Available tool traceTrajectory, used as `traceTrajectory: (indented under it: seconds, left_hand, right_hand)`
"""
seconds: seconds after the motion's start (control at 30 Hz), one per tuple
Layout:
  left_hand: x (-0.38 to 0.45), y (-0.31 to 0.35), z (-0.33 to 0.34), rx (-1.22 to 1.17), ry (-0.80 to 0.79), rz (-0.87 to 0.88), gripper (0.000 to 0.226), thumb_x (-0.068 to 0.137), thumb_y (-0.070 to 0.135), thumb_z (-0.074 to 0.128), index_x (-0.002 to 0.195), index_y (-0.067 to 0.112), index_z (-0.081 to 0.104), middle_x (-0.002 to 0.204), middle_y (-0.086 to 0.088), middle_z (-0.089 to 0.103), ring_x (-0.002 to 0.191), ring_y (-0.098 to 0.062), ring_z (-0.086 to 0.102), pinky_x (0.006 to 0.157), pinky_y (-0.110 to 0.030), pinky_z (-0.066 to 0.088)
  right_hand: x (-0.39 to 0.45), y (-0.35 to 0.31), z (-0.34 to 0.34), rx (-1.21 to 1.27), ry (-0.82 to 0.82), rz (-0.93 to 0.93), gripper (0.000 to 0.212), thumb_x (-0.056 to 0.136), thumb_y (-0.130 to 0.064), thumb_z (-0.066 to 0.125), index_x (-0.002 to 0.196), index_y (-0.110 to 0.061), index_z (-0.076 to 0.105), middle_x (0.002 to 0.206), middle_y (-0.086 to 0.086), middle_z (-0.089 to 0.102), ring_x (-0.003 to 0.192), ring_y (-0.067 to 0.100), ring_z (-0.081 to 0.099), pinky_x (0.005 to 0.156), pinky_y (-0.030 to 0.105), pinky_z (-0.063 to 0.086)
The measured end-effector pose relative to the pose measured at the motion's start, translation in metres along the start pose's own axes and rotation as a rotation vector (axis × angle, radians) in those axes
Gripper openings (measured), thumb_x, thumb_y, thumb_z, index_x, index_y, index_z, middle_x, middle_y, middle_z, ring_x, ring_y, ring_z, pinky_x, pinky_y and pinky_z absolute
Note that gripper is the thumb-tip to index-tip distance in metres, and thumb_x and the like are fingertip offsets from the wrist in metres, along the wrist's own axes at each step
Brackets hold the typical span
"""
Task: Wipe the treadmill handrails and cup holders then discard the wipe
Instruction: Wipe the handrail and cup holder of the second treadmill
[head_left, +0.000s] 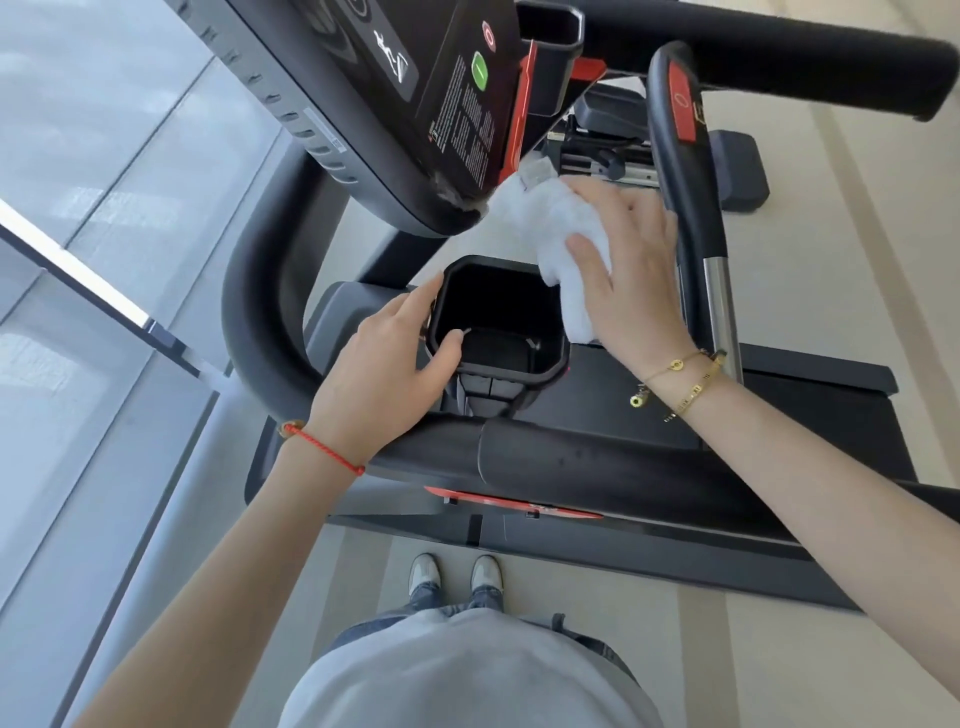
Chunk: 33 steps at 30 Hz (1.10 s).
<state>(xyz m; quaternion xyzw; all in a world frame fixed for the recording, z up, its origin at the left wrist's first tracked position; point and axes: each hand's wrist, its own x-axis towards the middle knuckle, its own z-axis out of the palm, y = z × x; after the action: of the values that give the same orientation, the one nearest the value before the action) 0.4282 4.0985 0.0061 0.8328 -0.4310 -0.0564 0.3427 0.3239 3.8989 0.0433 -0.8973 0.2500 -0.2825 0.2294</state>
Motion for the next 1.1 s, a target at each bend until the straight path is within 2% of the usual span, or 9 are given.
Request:
traceTrajectory:
  seconds: [0.07, 0.2, 0.37, 0.57, 0.67, 0.77, 0.9, 1.0, 1.1]
  left_hand:
    - [0.0, -0.001, 0.001, 0.006, 0.01, 0.001, 0.059, 0.097, 0.041, 0.049, 0.151, 0.022, 0.034, 0.112, -0.006, 0.063, 0.094, -0.021, 0.061, 0.086, -0.042, 0.054]
    - [0.0, -0.002, 0.002, 0.018, 0.012, -0.017, 0.06, 0.097, 0.041, 0.05, 0.152, 0.025, 0.032, 0.109, -0.005, 0.063, 0.092, -0.02, 0.06, 0.085, -0.04, 0.054]
    - [-0.001, 0.0, 0.001, 0.014, 0.002, -0.034, 0.06, 0.097, 0.041, 0.048, 0.152, 0.027, 0.032, 0.107, -0.004, 0.062, 0.094, -0.02, 0.059, 0.087, -0.044, 0.054]
    - [-0.001, 0.004, 0.001, 0.032, 0.001, -0.051, 0.058, 0.098, 0.037, 0.051, 0.152, 0.024, 0.033, 0.111, -0.006, 0.063, 0.096, -0.022, 0.06, 0.087, -0.046, 0.054]
    - [-0.001, 0.005, 0.001, 0.029, 0.011, -0.061, 0.057, 0.098, 0.036, 0.052, 0.152, 0.023, 0.036, 0.112, -0.004, 0.064, 0.094, -0.02, 0.06, 0.086, -0.043, 0.054]
    - [-0.002, 0.005, 0.0, 0.047, 0.015, -0.056, 0.056, 0.098, 0.037, 0.052, 0.151, 0.023, 0.037, 0.113, -0.003, 0.064, 0.095, -0.018, 0.06, 0.087, -0.039, 0.053]
    - [-0.002, 0.004, 0.0, 0.069, 0.011, -0.051, 0.057, 0.097, 0.039, 0.05, 0.15, 0.021, 0.038, 0.114, -0.004, 0.065, 0.098, -0.02, 0.062, 0.088, -0.04, 0.053]
    - [-0.002, 0.004, 0.0, 0.088, 0.009, -0.045, 0.057, 0.098, 0.04, 0.049, 0.15, 0.02, 0.039, 0.122, -0.003, 0.064, 0.102, -0.02, 0.062, 0.085, -0.031, 0.049]
    - [-0.005, 0.007, -0.001, 0.104, 0.038, -0.017, 0.052, 0.098, 0.036, 0.05, 0.147, 0.017, 0.044, 0.137, -0.002, 0.056, 0.117, -0.021, 0.058, 0.089, -0.025, 0.043]
  right_hand:
    - [0.001, 0.005, -0.002, -0.022, 0.008, -0.01, 0.043, 0.097, -0.024, 0.045, 0.14, -0.029, 0.044, 0.119, -0.001, 0.039, 0.11, 0.016, 0.034, 0.088, 0.019, 0.022]
    - [0.003, 0.008, 0.011, 0.05, -0.368, 0.075, 0.048, 0.1, -0.032, 0.045, 0.146, -0.036, 0.031, 0.127, 0.006, 0.041, 0.109, 0.022, 0.042, 0.086, 0.029, 0.032]
    - [-0.002, 0.012, 0.005, 0.033, -0.468, 0.093, 0.048, 0.098, -0.036, 0.047, 0.143, -0.032, 0.031, 0.122, 0.007, 0.042, 0.097, 0.022, 0.047, 0.07, 0.028, 0.034]
    - [-0.011, 0.01, 0.008, 0.047, -0.482, 0.109, 0.045, 0.099, -0.038, 0.046, 0.14, -0.031, 0.03, 0.113, 0.003, 0.035, 0.083, 0.017, 0.048, 0.062, 0.022, 0.036]
    - [0.009, 0.01, 0.011, 0.048, -0.488, 0.116, 0.042, 0.1, -0.036, 0.046, 0.139, -0.026, 0.034, 0.111, 0.004, 0.038, 0.086, 0.022, 0.047, 0.063, 0.028, 0.034]
    - [0.004, 0.013, 0.009, 0.044, -0.49, 0.097, 0.041, 0.099, -0.035, 0.048, 0.137, -0.025, 0.036, 0.109, 0.005, 0.041, 0.089, 0.022, 0.045, 0.061, 0.02, 0.031]
    - [-0.022, 0.009, 0.0, 0.054, -0.506, 0.123, 0.046, 0.097, -0.035, 0.05, 0.139, -0.03, 0.032, 0.11, 0.002, 0.036, 0.076, 0.008, 0.044, 0.058, 0.017, 0.03]
    - [-0.038, -0.002, -0.004, 0.04, -0.514, 0.157, 0.051, 0.098, -0.035, 0.05, 0.143, -0.028, 0.028, 0.112, 0.002, 0.033, 0.079, 0.016, 0.047, 0.061, 0.023, 0.034]
    - [-0.046, -0.012, -0.011, 0.026, -0.522, 0.194, 0.053, 0.098, -0.037, 0.05, 0.144, -0.025, 0.027, 0.114, 0.004, 0.036, 0.09, 0.022, 0.047, 0.074, 0.029, 0.035]
